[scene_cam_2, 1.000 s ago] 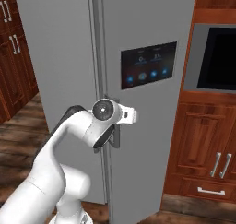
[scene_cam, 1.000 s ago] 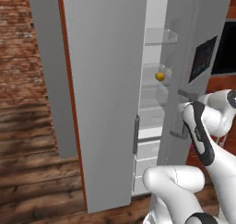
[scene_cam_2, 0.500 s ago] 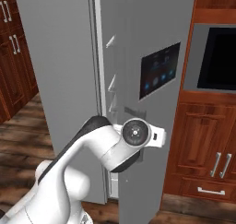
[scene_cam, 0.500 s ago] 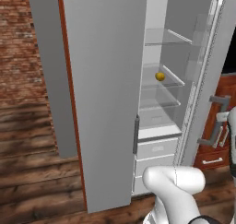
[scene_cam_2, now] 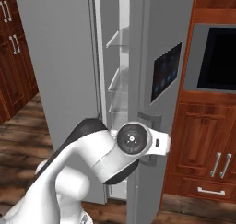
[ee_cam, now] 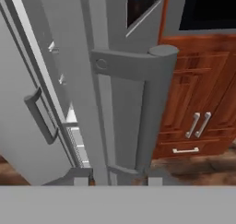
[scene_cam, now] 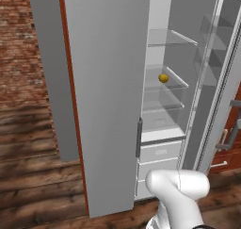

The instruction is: Retrieve a lemon from the fridge and place it on the cutting board with the fish.

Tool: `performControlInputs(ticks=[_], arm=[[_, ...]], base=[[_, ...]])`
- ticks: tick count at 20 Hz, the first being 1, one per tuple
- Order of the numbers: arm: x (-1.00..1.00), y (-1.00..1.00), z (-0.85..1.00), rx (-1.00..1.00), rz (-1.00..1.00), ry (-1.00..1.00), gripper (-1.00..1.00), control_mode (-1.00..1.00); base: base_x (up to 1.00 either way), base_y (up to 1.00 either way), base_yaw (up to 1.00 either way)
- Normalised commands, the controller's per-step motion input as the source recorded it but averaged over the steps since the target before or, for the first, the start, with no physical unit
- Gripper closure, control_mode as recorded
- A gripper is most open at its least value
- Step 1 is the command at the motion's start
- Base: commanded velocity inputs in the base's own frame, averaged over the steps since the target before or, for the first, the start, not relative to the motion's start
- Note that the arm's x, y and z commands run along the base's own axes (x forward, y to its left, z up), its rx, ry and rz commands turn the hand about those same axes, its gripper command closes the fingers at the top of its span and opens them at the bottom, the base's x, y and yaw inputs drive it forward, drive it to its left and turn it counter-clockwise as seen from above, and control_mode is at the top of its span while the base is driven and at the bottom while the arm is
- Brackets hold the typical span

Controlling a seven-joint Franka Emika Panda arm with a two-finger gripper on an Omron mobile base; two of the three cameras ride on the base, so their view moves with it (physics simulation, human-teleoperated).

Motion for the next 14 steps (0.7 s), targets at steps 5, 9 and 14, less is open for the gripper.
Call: performControlInputs(ticks=[5, 9, 14], arm=[[-0.53, 0.43, 0.64, -0.37, -0.19, 0.02, -1.0, -1.0], [-0.25, 0.71, 0.59, -0.52, -0.23, 0.1, -1.0, -1.0], [0.16, 0.98, 0.11, -0.51, -0.19, 0.36, -1.0, -1.0]], base=[[0.0, 0.0, 0.0], [0.0, 0.0, 0.0], [0.0, 0.0, 0.0]])
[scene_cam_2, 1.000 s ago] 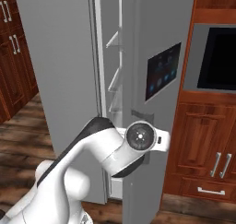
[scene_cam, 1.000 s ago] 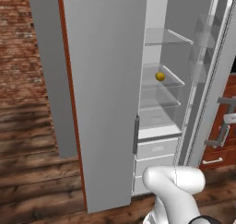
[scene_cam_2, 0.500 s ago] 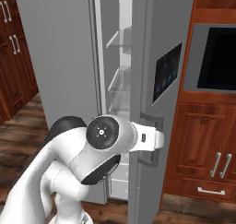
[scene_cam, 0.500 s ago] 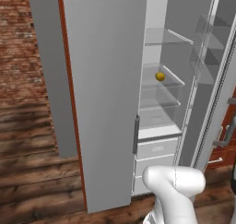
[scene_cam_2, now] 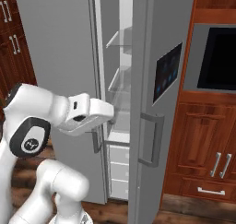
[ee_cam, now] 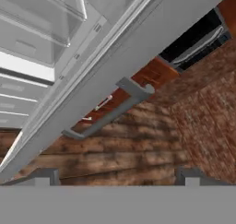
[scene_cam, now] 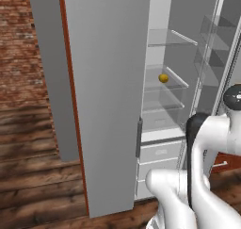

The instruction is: Retrieve a lemon from the fridge and place it on the cutting board with the fish.

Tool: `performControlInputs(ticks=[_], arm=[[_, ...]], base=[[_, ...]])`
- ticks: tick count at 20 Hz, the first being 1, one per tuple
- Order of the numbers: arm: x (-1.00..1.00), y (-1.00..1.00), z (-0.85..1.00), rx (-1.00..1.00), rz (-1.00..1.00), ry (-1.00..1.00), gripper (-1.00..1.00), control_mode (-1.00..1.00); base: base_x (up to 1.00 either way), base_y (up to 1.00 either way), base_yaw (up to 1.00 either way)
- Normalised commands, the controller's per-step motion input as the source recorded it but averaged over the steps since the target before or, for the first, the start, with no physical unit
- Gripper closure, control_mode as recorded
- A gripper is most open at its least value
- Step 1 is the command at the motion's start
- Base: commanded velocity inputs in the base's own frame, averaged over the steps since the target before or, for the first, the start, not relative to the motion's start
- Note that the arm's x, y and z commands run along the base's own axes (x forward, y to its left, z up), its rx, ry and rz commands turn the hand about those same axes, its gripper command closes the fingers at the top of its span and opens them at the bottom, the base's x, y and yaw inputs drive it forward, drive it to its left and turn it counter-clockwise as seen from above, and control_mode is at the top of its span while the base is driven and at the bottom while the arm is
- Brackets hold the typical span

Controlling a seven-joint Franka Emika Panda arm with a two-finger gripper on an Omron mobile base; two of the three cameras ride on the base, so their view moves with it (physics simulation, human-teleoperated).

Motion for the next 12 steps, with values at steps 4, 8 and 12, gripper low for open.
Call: performControlInputs(ticks=[4, 8, 12], arm=[[0.67, 0.97, -0.2, -0.46, -0.06, 0.27, -1.0, -1.0], [0.52, 0.19, -0.26, -0.18, -0.02, 0.28, -1.0, -1.0], [0.91, -0.3, -0.49, 0.02, 0.0, 0.54, -1.0, -1.0]], base=[[0.0, 0.0, 0.0], [0.0, 0.0, 0.0], [0.0, 0.0, 0.0]])
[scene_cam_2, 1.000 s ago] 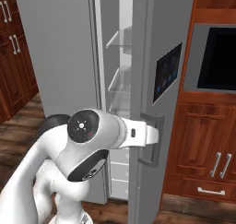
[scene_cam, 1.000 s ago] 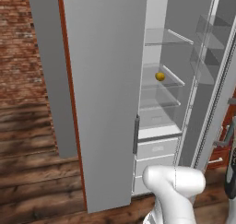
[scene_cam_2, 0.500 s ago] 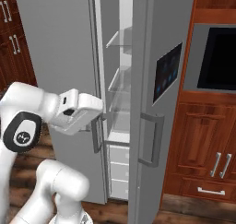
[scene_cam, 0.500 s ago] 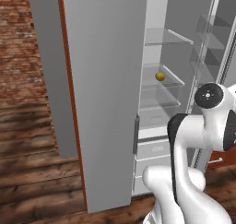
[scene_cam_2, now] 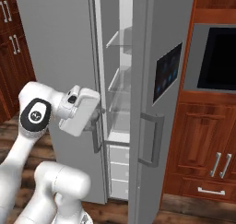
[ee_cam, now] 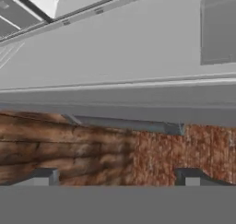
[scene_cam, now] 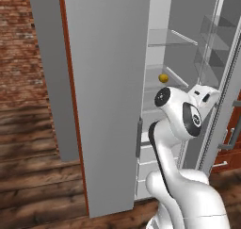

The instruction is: Retrieve a lemon from the fridge and place it on the cutting board with the fish.

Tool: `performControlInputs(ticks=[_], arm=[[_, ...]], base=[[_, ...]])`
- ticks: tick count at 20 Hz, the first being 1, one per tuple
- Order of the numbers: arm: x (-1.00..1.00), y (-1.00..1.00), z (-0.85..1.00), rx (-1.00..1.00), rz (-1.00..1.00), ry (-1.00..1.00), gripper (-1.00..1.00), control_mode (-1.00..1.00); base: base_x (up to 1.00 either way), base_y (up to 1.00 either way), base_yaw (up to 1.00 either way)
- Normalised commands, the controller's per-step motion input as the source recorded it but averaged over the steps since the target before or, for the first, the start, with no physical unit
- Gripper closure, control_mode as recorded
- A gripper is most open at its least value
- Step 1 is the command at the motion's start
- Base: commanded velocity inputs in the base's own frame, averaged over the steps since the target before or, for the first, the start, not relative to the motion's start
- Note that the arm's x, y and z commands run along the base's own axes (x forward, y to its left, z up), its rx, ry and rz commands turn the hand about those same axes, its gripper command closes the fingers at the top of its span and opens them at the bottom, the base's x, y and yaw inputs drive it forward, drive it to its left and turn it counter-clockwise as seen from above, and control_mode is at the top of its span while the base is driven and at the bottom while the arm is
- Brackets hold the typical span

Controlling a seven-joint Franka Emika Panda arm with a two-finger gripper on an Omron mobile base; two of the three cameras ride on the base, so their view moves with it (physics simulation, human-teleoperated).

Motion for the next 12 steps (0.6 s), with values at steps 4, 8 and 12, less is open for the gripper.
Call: performControlInputs(ticks=[4, 8, 12], arm=[[0.73, -0.46, -0.59, 0.01, 0.0, 0.42, -1.0, -1.0], [0.67, -0.26, -0.54, 0.0, -0.02, 0.15, -1.0, -1.0], [0.44, 0.0, -0.23, 0.0, 0.05, 0.0, -1.0, -1.0]], base=[[0.0, 0.0, 0.0], [0.0, 0.0, 0.0], [0.0, 0.0, 0.0]])
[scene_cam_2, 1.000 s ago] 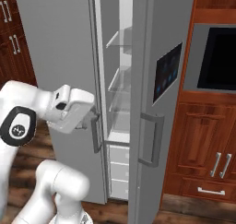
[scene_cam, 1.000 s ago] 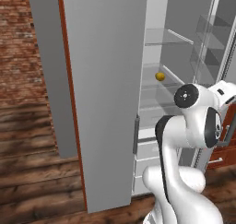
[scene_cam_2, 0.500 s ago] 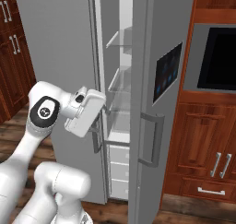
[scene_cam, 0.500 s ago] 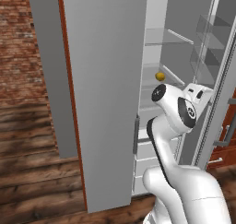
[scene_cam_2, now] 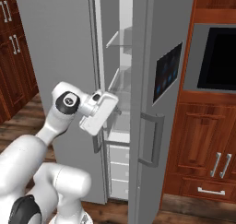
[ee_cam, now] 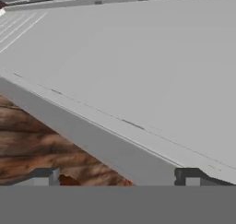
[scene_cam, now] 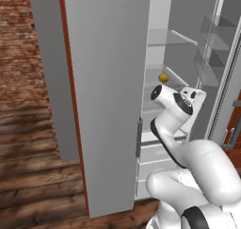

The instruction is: Retrieve a lemon from the fridge and place it on the cutting board with the fish.

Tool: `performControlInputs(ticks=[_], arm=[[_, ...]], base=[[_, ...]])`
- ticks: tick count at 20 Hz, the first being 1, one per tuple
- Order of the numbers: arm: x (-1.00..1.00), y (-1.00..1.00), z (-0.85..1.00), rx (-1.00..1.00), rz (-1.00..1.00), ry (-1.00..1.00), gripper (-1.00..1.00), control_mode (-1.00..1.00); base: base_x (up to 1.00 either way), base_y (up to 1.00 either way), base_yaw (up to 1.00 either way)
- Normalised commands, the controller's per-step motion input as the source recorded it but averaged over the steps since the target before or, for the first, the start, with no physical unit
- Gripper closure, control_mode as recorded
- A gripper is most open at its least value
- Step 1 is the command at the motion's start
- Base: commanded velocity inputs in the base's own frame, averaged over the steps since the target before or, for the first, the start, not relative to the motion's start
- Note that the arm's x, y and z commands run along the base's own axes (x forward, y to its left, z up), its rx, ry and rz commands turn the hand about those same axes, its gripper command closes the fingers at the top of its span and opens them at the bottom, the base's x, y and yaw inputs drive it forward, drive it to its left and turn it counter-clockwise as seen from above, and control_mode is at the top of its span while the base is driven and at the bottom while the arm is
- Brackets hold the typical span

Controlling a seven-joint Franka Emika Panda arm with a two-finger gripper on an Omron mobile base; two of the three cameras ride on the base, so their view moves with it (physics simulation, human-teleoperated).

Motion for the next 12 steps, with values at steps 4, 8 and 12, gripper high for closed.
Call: performControlInputs(ticks=[4, 8, 12], arm=[[0.35, -0.01, -0.23, 0.0, 0.08, 0.0, -1.0, -1.0], [0.36, -0.44, -0.37, 0.0, 0.04, 0.01, -1.0, -1.0], [0.15, -0.74, -0.48, 0.0, 0.0, 0.05, -1.0, -1.0]], base=[[0.0, 0.0, 0.0], [0.0, 0.0, 0.0], [0.0, 0.0, 0.0]])
